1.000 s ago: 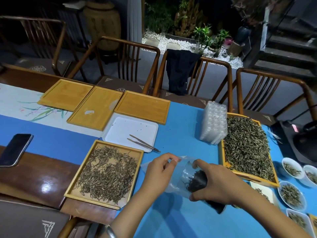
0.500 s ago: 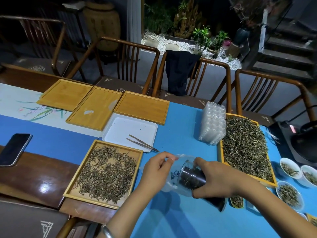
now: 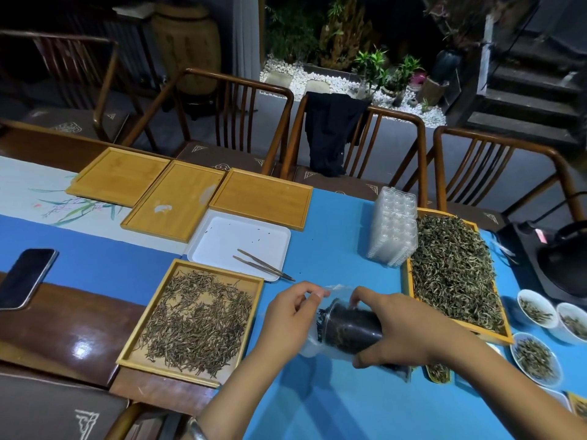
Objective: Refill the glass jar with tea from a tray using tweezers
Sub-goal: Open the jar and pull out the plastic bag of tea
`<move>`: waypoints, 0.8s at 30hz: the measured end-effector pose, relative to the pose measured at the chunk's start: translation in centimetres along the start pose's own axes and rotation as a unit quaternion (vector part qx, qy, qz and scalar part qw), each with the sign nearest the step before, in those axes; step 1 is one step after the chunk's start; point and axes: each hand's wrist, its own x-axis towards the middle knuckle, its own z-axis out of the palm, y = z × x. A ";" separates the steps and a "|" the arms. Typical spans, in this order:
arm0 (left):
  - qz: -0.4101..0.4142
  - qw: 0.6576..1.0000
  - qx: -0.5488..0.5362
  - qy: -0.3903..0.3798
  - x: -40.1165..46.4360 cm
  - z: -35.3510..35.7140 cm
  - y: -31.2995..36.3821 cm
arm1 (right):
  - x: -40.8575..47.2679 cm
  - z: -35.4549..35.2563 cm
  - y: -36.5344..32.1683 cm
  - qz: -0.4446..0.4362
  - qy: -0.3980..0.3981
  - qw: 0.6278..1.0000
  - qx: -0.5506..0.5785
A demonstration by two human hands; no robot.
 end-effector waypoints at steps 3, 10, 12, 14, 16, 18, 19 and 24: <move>-0.001 1.000 0.007 0.006 -0.1 -0.3 0.1 | -0.2 0.0 -0.3 -0.008 0.020 0.999 -0.039; -0.008 0.999 0.031 0.015 -0.2 -0.8 -0.1 | -0.1 -0.3 -1.2 -0.028 0.044 0.994 -0.099; -0.010 0.999 0.034 0.020 -0.3 -0.8 -0.2 | -0.2 -0.5 -1.3 -0.025 0.041 0.994 -0.096; -0.010 0.999 0.035 0.018 -0.4 -0.9 -0.5 | -0.2 -0.7 -1.5 -0.020 0.035 0.995 -0.092; -0.016 0.999 0.027 0.019 -0.4 -0.8 -0.6 | -0.2 -0.7 -1.8 -0.016 0.027 0.995 -0.093; -0.029 0.999 0.023 0.024 -0.5 -0.8 -0.5 | -0.3 -0.9 -2.0 -0.011 0.017 0.995 -0.101; -0.036 0.999 0.024 0.027 -0.5 -0.7 -0.5 | -0.3 -1.0 -2.2 -0.010 0.014 0.994 -0.108; -0.046 0.998 0.018 0.033 -0.5 -0.5 -0.3 | 0.3 -0.8 -4.0 -0.021 0.050 0.979 -0.195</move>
